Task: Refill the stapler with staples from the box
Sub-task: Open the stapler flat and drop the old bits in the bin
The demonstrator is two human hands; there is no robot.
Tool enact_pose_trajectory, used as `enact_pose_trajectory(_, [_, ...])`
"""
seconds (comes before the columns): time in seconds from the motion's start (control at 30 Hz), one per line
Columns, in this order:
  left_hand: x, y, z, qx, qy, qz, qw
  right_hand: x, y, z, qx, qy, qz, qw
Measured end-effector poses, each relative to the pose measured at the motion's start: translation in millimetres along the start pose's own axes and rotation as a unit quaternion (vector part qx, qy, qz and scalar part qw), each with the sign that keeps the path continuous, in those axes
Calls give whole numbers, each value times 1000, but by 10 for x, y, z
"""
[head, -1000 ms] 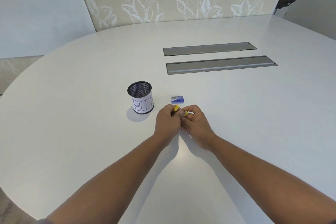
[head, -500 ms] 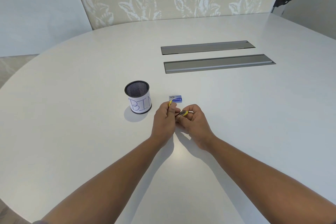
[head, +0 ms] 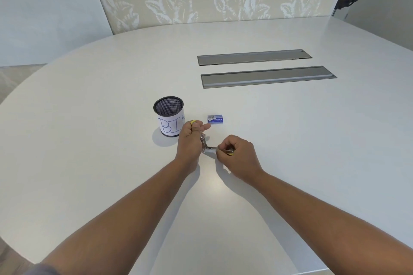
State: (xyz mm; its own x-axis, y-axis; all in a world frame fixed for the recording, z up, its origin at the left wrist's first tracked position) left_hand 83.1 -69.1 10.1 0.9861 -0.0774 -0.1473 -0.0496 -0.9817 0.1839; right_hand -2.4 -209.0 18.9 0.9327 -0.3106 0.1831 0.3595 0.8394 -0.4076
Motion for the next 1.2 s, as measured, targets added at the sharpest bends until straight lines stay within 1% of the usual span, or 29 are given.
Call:
enact_pose_trajectory(0.2, [38, -47, 28, 18, -13, 2, 1000, -32, 53, 78, -111, -63, 31, 991])
enact_pose_trajectory(0.4, [75, -75, -5, 102, 20, 9, 995, -46, 176, 78, -202, -30, 105, 973])
enact_pose_trajectory(0.6, [94, -76, -39, 175, 49, 19, 983, -94, 253, 126, -271, -48, 121, 954])
enact_pose_trajectory(0.77, [147, -70, -82, 292, 84, 39, 952, -112, 293, 109, -299, -59, 110, 946])
enact_pose_trajectory(1.0, [232, -10, -132, 411, 111, 81, 901, -120, 322, 102, -329, -76, 89, 937])
enact_pose_trajectory(1.07, [234, 12, -140, 435, 121, 94, 887, -120, 325, 104, -341, -74, 87, 933])
enact_pose_trajectory(1.2, [239, 49, -153, 470, 115, 127, 866, -124, 326, 99, -345, -72, 90, 931])
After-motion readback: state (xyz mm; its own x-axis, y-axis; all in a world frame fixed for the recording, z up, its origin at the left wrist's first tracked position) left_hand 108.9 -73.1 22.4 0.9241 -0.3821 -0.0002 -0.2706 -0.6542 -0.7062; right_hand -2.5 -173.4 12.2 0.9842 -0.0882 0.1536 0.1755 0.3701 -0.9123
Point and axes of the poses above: each hand's wrist, its own x-axis towards the middle knuckle, its own y-axis out of the palm, z = x × y, the point moved 6 cm from there along x, towards the middle knuckle, and after that the axes turned 2 degrees about -z, right-handed, at the moved point
